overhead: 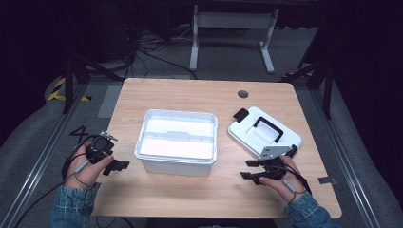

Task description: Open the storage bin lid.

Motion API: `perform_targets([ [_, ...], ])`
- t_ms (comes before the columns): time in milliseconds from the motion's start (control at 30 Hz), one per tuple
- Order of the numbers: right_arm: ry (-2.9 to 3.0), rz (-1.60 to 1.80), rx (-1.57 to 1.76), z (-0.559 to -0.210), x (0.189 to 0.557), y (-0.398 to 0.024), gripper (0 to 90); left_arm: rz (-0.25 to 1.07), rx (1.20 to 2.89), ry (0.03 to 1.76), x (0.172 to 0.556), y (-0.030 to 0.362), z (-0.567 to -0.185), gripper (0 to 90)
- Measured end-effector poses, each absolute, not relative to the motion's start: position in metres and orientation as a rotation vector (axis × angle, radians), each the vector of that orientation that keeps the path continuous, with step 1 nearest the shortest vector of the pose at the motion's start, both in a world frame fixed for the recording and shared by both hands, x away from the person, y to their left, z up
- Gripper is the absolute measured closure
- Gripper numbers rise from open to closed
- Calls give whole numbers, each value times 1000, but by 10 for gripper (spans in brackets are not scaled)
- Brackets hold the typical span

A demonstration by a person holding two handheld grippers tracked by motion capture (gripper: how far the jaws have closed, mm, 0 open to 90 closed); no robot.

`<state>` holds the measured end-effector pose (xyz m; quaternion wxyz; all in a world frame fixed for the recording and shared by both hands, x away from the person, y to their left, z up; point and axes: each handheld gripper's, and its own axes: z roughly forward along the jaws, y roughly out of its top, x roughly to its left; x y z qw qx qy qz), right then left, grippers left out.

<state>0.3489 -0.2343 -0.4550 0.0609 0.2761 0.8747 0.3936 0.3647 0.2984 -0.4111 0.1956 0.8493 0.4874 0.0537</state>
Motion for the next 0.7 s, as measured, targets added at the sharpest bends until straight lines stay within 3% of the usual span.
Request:
perform_targets([
  [700, 2623, 1155, 785, -478, 347, -225, 460, 146, 2381, 1359, 366, 300, -411, 178],
])
